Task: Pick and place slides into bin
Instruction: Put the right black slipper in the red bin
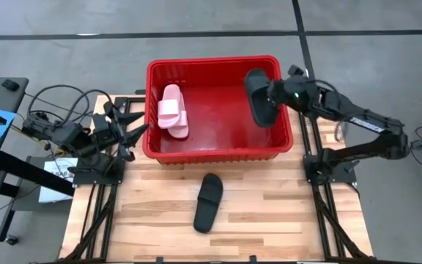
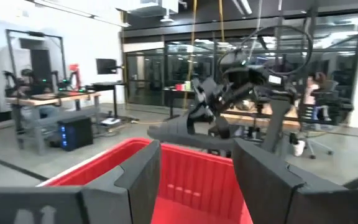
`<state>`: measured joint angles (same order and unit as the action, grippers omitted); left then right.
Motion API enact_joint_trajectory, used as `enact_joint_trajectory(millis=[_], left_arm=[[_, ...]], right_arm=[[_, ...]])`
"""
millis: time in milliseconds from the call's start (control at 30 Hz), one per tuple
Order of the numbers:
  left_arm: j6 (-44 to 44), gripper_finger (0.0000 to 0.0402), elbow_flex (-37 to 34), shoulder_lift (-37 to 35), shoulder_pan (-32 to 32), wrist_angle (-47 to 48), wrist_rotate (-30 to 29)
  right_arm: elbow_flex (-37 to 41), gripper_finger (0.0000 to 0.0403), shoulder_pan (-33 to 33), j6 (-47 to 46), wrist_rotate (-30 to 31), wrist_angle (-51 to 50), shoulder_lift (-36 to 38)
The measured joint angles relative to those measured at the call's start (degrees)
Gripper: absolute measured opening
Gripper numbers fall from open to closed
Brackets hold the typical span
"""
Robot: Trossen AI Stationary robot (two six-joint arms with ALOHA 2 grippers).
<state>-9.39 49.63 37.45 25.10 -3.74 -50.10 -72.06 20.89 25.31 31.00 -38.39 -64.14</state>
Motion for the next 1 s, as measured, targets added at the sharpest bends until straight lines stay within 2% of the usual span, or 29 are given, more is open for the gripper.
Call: enact_joint_trajectory(millis=[100, 233, 500, 633, 1000], left_arm=[[-0.6, 0.0187, 0.0, 0.0, 0.0, -0.2, -0.4], [-0.8, 0.0187, 0.0, 0.0, 0.0, -0.2, -2.8], [-2.0, 0.0187, 0.0, 0.0, 0.0, -0.3, -7.6], [-2.2, 0.0187, 0.0, 0.0, 0.0, -0.3, -8.9], [-2.2, 0.0187, 0.0, 0.0, 0.0, -0.3, -9.8]], right_arm=[[1.7, 0.0, 6.1, 2.0, -7.0, 4.4, -2.0], [2.1, 0.0, 10.4, 5.3, -10.8, 9.0, -6.7], [2.1, 0.0, 14.1, 6.2, -14.6, 10.6, -16.9], [2.1, 0.0, 15.3, 6.0, -14.7, 11.7, -21.3], [2.0, 0.0, 18.6, 6.0, -15.9, 8.0, -27.6]])
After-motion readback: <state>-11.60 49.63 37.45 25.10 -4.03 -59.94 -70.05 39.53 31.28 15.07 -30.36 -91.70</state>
